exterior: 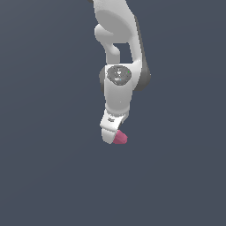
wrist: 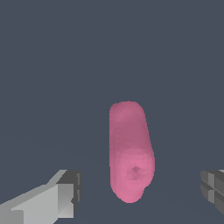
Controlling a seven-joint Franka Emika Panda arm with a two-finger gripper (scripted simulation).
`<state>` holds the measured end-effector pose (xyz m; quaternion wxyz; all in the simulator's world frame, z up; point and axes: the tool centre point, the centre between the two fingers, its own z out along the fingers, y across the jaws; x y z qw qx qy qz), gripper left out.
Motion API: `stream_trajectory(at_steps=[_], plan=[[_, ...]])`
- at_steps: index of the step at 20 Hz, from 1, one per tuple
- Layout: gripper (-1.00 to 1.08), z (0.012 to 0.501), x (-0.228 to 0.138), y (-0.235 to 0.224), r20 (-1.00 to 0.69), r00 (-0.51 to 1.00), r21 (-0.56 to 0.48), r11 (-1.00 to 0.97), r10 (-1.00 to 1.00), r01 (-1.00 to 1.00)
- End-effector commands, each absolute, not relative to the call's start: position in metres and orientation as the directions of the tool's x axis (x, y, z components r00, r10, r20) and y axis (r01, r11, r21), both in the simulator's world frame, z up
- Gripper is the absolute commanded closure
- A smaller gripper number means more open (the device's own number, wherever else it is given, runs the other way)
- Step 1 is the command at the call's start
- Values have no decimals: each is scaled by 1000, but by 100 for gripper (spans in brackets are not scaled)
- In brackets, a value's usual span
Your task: Pick up the object and move it to a goal position.
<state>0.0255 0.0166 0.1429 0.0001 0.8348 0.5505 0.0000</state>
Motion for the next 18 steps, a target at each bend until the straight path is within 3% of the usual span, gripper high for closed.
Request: stream_trajectory(at_steps=[1,18], plan=[[-92,143,26,17,0,384,0,-384,923,923],[-92,93,25,16,0,383,0,-383,924,924]])
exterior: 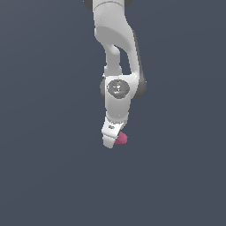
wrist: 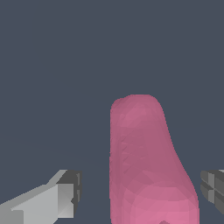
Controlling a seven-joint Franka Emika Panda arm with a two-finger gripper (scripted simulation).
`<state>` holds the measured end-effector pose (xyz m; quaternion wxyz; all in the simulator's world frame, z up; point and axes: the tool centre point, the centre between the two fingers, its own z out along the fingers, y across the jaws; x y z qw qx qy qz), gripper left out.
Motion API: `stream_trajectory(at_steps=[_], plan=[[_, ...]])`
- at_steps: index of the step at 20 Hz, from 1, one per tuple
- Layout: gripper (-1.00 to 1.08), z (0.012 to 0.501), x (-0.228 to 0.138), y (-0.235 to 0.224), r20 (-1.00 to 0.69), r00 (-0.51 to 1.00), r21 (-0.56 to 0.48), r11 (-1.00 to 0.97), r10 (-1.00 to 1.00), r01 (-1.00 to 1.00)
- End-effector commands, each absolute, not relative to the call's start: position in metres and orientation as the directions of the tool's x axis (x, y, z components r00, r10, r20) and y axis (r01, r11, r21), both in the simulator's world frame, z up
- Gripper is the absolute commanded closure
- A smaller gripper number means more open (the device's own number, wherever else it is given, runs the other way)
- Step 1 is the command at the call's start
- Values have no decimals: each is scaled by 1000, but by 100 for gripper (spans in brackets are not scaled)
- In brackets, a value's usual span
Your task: Pick up the object and move it to a goal position.
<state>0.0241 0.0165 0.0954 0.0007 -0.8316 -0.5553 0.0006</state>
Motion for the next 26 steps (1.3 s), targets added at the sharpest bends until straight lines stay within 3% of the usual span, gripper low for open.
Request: stream_trajectory(at_steps=[1,2,3,17,26], plan=[[-92,92,25,16,0,383,0,-383,924,924],[-92,93,26,16,0,383,0,-383,924,924],[108,93,26,16,0,383,0,-383,924,924],[108,93,23,15,0,383,0,-383,924,924],[108,93,-1,-2,0,383,0,-383,924,924]])
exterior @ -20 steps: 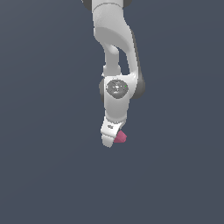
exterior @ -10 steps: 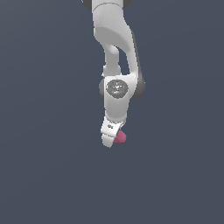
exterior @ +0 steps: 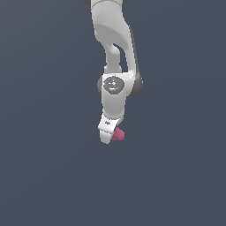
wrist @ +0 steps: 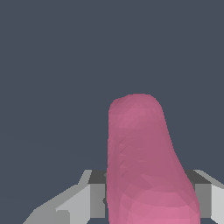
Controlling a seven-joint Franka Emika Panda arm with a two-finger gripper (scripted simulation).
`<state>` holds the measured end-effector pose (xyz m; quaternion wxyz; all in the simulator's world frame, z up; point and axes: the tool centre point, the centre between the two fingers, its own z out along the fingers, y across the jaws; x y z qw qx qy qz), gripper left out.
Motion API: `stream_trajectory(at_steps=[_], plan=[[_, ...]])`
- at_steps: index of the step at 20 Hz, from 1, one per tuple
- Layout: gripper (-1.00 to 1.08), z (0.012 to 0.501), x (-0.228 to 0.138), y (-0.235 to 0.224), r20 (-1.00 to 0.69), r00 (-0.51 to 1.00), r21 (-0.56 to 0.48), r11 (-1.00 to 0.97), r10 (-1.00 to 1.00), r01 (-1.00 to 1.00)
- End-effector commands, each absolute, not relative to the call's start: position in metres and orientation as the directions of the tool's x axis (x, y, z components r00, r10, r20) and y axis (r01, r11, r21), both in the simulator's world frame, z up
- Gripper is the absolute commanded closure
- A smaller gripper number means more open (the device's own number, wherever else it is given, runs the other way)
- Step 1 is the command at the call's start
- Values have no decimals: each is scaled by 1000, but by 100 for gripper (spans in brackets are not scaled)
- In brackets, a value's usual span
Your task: Pick up the object and move it to a goal position.
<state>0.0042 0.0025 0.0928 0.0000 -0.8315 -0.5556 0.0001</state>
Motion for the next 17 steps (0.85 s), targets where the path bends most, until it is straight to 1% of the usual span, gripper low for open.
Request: stream_trajectory(at_steps=[1,9,17], plan=[[108,93,-6,-5,0,383,0,-383,924,924],[108,93,-32,-24,0,384,0,-384,924,924],[108,94,-37,-28,0,383,0,-383,924,924]])
